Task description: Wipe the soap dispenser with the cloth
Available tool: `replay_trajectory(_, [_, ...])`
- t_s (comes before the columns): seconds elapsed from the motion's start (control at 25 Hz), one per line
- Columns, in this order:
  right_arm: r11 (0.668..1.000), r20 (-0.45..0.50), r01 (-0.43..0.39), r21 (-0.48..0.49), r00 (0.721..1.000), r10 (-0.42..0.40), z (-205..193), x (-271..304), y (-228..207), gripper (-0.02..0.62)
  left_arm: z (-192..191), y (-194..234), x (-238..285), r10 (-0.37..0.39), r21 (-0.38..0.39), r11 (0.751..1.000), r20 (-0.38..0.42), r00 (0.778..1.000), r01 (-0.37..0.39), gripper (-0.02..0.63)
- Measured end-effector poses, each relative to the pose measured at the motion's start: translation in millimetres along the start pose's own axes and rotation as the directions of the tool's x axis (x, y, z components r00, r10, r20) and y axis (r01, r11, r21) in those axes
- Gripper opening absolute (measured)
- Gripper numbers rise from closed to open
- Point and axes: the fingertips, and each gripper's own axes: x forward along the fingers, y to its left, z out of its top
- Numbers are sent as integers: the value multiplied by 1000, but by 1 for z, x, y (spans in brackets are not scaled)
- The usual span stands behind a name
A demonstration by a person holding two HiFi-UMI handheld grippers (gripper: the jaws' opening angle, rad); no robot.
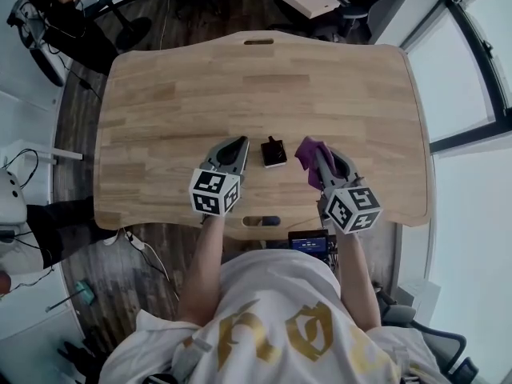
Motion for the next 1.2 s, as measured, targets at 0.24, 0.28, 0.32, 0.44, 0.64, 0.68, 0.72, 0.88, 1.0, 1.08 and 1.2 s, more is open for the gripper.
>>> replay_trajectory(0.24, [1000,-32,-1,15,999,2,-10,8,-7,23,-17,2,12,-11,-2,1000,-45,999,11,9])
replay_trajectory(0.28, [1000,-37,-1,18,999,2,-11,9,-8,23,-21,2,14,-16,-5,1000,-57,998,16,9])
replay_trajectory(0.32, [1000,-42,0,21,999,1,-13,11,-9,23,-26,2,15,-21,-12,1000,-69,997,20,9])
replay_trajectory(0.44, [1000,-60,1,29,998,1,-19,15,-13,23,-38,3,20,-31,-40,999,-95,995,27,11])
replay_trajectory(0.64, [999,-95,-8,45,995,12,-33,24,-17,23,-57,5,26,-48,-61,997,-143,989,39,11])
replay_trajectory(0.68, [999,-100,-11,50,995,16,-35,26,-17,25,-61,5,26,-52,-63,997,-155,986,43,11])
replay_trajectory(0.72, [998,-104,-16,55,994,22,-37,27,-16,23,-65,5,27,-55,-63,997,-166,985,45,11])
replay_trajectory(0.88, [998,-124,-33,57,991,40,-42,33,-13,25,-76,5,27,-77,-79,995,-190,979,63,18])
replay_trajectory(1.0, [998,-138,-38,59,989,46,-45,36,-13,24,-84,1,28,-119,-115,989,-205,972,96,84])
replay_trajectory(1.08, [997,-144,-42,66,988,52,-48,39,-14,25,-90,-1,30,-142,-137,984,-214,966,114,115])
replay_trajectory(1.2, [996,-156,-50,74,986,61,-53,42,-13,25,-94,-5,31,-174,-134,980,-214,961,148,134])
